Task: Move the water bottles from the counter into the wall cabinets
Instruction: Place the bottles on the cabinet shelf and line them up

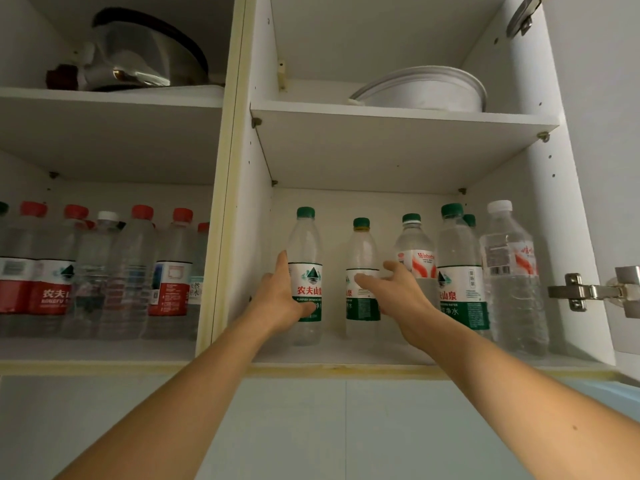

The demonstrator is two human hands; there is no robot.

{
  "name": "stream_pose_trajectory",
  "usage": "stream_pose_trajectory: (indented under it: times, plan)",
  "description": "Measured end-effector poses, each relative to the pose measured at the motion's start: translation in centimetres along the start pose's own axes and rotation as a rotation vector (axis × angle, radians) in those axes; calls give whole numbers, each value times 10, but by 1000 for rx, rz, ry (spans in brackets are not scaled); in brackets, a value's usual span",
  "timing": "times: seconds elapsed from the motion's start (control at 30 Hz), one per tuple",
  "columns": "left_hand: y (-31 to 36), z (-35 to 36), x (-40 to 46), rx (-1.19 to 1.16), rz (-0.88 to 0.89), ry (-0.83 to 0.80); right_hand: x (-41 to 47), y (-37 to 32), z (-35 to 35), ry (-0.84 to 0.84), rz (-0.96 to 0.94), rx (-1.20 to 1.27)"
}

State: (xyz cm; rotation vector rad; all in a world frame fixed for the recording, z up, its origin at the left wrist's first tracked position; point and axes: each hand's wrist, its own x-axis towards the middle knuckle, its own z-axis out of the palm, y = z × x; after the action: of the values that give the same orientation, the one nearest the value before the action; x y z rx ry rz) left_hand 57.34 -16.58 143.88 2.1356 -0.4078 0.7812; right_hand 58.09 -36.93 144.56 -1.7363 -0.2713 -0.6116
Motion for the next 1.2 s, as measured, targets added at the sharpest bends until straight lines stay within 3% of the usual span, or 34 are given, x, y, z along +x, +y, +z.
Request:
stream_pose_trajectory:
  times: [0.27,0.47,0.83,1.0,1.2]
  plan:
    - [-3,3,4,30,-29,21,22,-6,17,-91,128,-325]
    - [-5,4,12,127,-83,41,45,-19,15,-267,198,-469]
    - [-6,13,39,408,-183,78,78,-17,28,-413,218,-516]
    - [-7,11,54,724,-40,18,92,0,27,-428,144,-431]
    - [19,4,76,1318,59,6,99,3,28,-462,88,-429]
